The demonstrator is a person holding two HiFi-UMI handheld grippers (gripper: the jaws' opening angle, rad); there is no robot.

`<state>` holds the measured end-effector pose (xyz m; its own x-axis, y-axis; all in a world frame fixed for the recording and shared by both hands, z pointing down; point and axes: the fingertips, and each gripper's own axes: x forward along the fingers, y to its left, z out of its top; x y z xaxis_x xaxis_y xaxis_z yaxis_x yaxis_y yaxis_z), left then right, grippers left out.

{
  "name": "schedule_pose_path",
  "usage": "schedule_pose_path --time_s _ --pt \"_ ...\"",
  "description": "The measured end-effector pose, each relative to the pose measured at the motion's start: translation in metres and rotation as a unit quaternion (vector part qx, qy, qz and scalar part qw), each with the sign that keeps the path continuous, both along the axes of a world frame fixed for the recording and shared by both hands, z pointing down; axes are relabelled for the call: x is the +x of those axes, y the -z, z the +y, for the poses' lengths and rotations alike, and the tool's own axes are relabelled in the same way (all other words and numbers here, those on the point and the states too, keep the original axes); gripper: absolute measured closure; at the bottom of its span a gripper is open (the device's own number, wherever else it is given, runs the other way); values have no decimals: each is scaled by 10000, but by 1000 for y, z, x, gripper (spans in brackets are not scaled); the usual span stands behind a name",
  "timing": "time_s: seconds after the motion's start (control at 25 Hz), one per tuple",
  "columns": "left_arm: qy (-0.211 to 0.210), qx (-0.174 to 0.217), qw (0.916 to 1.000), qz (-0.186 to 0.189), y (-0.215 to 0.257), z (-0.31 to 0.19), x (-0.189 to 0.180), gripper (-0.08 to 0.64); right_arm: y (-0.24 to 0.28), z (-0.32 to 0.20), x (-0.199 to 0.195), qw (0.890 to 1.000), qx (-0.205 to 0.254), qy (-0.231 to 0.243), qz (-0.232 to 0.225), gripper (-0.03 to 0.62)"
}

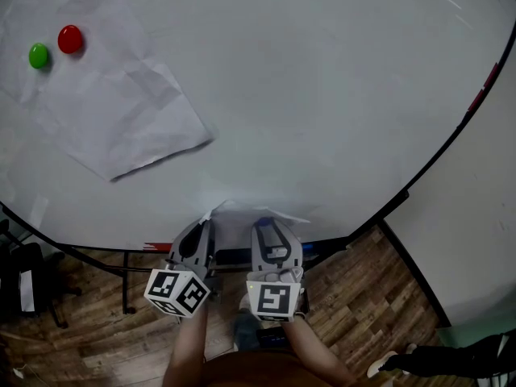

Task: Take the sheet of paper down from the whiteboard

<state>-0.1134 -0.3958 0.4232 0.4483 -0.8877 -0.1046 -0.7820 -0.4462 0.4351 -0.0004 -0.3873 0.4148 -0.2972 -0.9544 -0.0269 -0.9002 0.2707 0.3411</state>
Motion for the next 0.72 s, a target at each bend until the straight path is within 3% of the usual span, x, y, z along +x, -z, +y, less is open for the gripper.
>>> schedule_pose_path --time_s 0.72 --pt "217 8 9998 49 12 27 -11 535 -5 17 16 9995 -165 11 -262 457"
